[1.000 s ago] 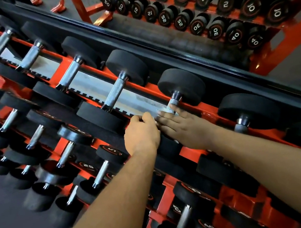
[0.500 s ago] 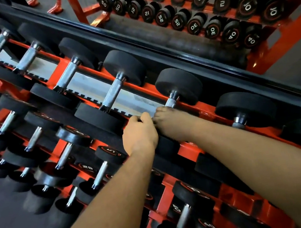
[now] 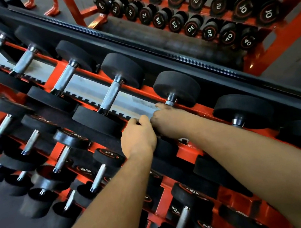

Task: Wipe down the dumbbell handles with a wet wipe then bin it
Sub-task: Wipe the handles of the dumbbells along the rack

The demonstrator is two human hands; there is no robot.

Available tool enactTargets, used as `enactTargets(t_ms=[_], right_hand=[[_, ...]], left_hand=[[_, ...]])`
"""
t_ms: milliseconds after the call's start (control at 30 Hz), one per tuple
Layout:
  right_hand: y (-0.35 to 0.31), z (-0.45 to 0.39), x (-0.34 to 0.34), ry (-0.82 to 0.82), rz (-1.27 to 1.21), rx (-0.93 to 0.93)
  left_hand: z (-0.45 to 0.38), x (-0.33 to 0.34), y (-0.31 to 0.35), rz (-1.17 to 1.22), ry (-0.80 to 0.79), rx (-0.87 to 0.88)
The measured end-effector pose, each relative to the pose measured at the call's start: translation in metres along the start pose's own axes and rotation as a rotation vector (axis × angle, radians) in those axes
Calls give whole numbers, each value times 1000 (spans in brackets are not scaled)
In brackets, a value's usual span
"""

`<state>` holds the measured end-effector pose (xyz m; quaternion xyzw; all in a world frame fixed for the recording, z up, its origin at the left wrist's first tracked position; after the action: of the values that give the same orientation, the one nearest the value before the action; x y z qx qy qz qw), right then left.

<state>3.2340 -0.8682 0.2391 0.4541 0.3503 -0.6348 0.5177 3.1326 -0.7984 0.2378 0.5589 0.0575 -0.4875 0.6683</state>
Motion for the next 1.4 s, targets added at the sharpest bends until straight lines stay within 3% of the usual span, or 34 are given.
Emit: enactTargets(t_ms=[67, 133, 333, 500, 700, 833, 1033, 1133, 1200, 1333, 1400], right_hand=[[12, 17, 29, 142, 175, -122], [25, 34, 51, 236, 305, -131], [13, -2, 11, 78, 117, -42], [31, 35, 52, 313, 282, -50], [18, 1, 20, 260, 220, 63], [30, 18, 42, 389, 248, 47], [16, 15, 35, 282, 309, 283], [9, 10, 19, 264, 312, 300], [8, 21, 26, 241, 191, 360], [-11, 34, 25, 193, -341, 545], [-19, 32, 13, 344, -750, 648]], left_hand=[[-2, 0, -2, 6, -2, -2], [-2, 2, -3, 10, -7, -6], [0, 1, -1, -17, -5, 1], [-3, 3, -5, 0, 0, 2], [1, 2, -1, -6, -1, 2], [-1, 1, -3, -29, -5, 0], [1, 2, -1, -26, 1, 11], [1, 0, 1, -45, -10, -4], [-1, -1, 1, -76, -33, -12], [-7, 0, 3, -168, -92, -2], [-8, -1, 6, -195, -124, 17]])
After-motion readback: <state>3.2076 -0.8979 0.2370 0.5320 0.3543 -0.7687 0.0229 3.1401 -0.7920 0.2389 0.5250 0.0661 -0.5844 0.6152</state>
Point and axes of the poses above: each hand's wrist, its own z-axis away from the middle knuckle, its own x-axis out of the palm, y = z × x, the point moved 2 cm from there along -z, towards the middle knuckle, and after that the axes turned 3 degrees about -z, right-handed, at the moved point
